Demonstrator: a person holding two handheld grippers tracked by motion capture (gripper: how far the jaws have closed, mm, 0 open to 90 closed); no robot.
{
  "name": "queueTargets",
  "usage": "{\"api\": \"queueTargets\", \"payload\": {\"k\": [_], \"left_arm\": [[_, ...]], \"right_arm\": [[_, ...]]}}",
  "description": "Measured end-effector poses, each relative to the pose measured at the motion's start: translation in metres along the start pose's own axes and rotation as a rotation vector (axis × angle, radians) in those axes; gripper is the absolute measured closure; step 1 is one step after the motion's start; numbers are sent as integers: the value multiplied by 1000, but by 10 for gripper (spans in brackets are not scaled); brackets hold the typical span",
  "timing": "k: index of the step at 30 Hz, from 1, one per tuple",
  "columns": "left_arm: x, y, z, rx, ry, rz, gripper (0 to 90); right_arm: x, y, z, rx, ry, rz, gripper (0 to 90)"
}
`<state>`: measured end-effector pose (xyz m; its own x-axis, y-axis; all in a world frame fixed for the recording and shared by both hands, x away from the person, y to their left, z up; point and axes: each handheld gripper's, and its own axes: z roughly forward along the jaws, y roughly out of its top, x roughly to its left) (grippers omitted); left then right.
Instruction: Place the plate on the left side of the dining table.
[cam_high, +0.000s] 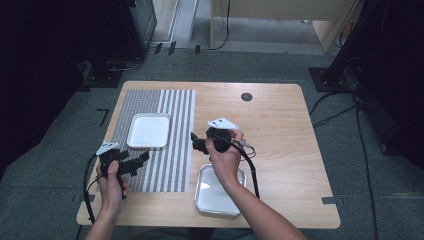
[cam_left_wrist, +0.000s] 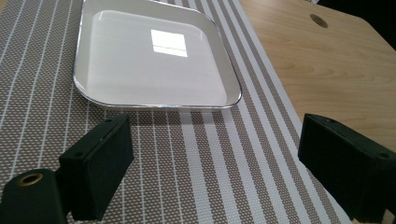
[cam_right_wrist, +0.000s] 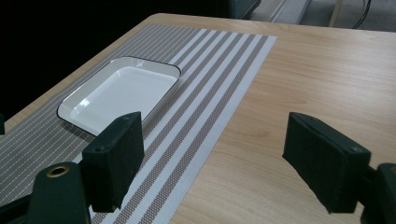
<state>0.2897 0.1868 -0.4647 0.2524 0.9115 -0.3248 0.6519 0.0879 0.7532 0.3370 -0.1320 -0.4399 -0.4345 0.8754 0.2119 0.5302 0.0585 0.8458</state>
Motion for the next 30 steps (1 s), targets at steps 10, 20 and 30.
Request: {"api": "queueTargets", "payload": {"k": [10, 20, 30], "left_arm": [[-20, -23, 0, 36, -28, 41, 102], [-41, -39, 3, 54, -45, 94, 102], [-47, -49, -2, 40, -39, 124, 101]], "right_arm": [[-19, -10, -21, -10, -20, 21, 207], [-37, -27, -44, -14, -51, 32, 208], [-62, -50, -67, -15, -103, 43, 208]]}}
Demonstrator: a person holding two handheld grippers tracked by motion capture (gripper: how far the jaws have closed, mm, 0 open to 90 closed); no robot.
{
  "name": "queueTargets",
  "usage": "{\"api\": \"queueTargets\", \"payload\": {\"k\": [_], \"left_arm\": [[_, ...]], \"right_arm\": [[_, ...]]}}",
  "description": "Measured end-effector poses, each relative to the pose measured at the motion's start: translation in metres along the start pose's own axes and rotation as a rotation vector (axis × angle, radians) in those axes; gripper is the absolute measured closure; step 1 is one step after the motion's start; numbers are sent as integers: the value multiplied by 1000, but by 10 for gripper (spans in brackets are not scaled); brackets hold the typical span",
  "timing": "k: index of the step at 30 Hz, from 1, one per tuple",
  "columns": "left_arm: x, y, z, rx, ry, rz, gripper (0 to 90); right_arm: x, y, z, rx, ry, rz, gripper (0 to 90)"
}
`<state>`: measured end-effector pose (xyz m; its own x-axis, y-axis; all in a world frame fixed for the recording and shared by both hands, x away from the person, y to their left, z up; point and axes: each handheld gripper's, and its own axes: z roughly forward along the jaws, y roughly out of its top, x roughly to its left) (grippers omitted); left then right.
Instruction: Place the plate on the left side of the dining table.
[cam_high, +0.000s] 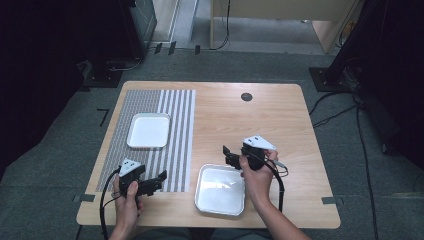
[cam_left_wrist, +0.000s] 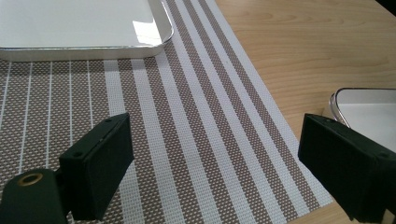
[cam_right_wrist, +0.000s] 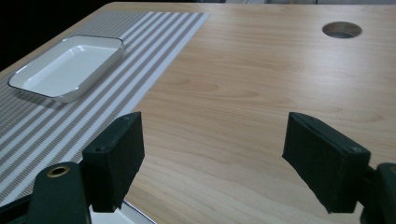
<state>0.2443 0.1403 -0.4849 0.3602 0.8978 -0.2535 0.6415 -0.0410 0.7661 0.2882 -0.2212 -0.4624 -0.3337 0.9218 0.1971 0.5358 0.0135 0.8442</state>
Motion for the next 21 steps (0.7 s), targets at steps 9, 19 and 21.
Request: {"api": "queueTargets", "payload": {"k": [9, 19, 21], "left_arm": [[4, -7, -4, 1, 18, 10, 102], [19, -11, -11, -1, 52, 1, 102], [23, -12, -13, -2, 58, 1, 102]], "right_arm": [[-29, -15, -17, 0, -56, 34, 207], [-56, -30, -36, -2, -117, 39, 205], [-62, -33, -40, -3, -127, 46, 206]]}}
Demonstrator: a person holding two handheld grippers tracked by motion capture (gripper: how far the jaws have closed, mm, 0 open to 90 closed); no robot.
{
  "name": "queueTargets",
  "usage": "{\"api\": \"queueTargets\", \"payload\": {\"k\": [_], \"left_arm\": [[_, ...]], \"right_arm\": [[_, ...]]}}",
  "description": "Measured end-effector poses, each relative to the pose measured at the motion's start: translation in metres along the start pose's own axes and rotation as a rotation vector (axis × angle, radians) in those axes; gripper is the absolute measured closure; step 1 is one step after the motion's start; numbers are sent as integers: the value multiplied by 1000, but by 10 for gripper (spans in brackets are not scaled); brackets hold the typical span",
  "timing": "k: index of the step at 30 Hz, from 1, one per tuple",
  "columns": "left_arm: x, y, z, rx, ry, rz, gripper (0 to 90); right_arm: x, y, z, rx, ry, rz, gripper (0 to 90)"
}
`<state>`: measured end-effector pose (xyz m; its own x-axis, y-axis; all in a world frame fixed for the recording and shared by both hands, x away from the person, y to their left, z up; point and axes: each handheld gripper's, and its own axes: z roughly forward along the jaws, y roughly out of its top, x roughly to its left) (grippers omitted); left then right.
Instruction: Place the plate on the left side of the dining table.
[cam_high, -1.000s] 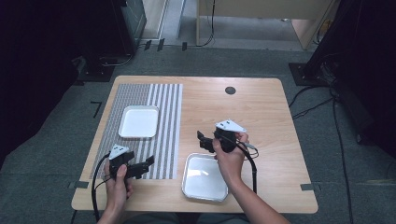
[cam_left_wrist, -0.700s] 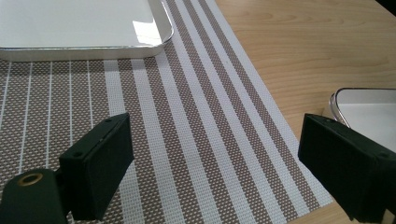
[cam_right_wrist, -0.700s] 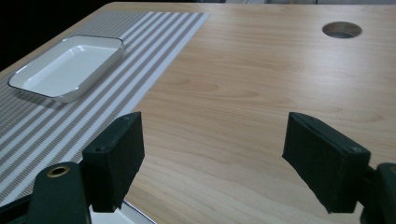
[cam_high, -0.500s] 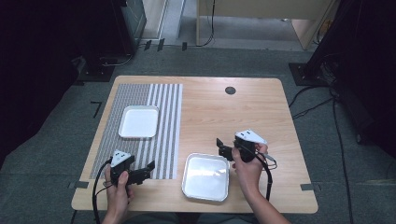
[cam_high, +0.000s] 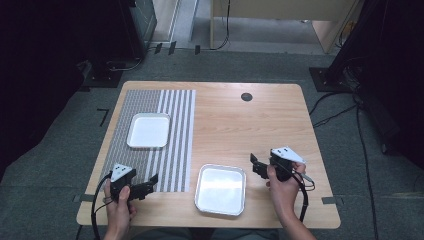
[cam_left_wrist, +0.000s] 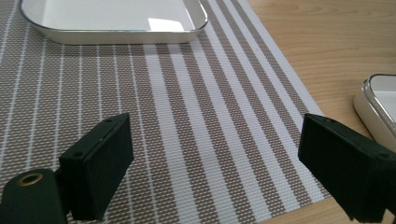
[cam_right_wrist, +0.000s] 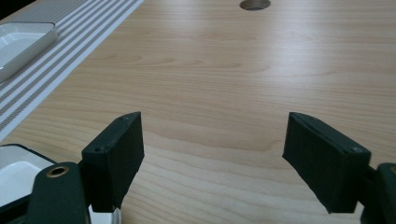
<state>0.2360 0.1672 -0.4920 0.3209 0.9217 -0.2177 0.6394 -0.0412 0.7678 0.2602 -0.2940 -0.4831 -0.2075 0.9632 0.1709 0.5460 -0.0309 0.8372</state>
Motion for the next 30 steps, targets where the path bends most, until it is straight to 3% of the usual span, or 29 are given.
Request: {"api": "queueTargets", "payload": {"k": [23, 30], "left_arm": [[45, -14, -16, 4, 98, -30, 102], [58, -16, -24, -9, 136, -23, 102]], "right_arm": [[-52, -24, -31, 11, -101, 45, 205], [-69, -31, -42, 10, -139, 64, 206]]}}
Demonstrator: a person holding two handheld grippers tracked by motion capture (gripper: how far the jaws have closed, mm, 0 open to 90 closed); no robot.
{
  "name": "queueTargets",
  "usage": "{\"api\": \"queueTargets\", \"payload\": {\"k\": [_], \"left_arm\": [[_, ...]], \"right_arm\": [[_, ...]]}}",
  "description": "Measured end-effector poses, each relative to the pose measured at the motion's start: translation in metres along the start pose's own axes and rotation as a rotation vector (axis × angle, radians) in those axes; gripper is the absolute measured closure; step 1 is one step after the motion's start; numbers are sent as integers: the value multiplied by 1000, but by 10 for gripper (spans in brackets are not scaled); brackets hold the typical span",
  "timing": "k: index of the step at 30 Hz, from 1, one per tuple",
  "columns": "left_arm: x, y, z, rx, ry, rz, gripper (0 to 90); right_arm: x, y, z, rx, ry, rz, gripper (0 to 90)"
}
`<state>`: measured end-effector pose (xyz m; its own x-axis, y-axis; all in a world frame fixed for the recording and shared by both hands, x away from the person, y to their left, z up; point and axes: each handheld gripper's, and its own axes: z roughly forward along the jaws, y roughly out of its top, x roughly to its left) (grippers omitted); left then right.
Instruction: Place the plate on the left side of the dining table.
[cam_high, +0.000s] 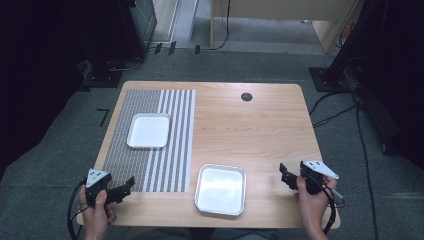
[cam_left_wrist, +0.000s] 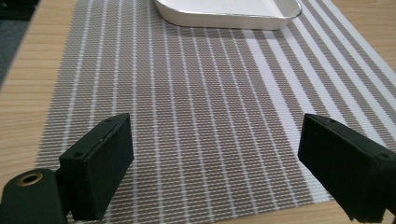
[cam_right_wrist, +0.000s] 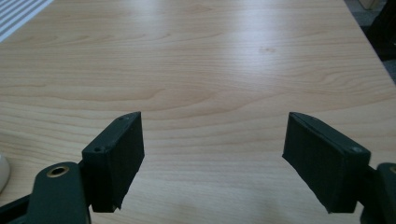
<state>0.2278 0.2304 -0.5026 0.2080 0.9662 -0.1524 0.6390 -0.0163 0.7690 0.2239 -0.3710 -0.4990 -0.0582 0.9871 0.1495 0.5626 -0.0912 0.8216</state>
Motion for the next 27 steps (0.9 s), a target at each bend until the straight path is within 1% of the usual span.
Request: {"api": "queueTargets", "payload": {"k": [4, 10, 13, 16, 19, 22, 23, 25, 27], "left_arm": [[8, -1, -2, 2, 16, -4, 102], [15, -3, -3, 13, 38, 12, 102], [18, -5, -1, 28, 50, 21, 102], [19, -5, -1, 35, 53, 24, 102], [19, -5, 0, 45, 59, 37, 102], [18, -6, 1, 65, 57, 48, 102], [18, -6, 2, 71, 56, 51, 102], [17, -7, 4, 84, 59, 57, 101], [15, -8, 5, 95, 65, 77, 95]], "right_arm": [[-11, -3, -5, -3, -22, 5, 207], [-27, -12, -10, 7, -53, 18, 208], [-34, -17, -13, 20, -68, 12, 208], [-42, -22, -16, 32, -83, 14, 209], [-49, -28, -18, 44, -95, 13, 212], [-53, -32, -19, 68, -95, 16, 214], [-53, -32, -20, 64, -95, 13, 215], [-53, -32, -20, 70, -104, -1, 216], [-51, -32, -18, 90, -108, -16, 216]]}}
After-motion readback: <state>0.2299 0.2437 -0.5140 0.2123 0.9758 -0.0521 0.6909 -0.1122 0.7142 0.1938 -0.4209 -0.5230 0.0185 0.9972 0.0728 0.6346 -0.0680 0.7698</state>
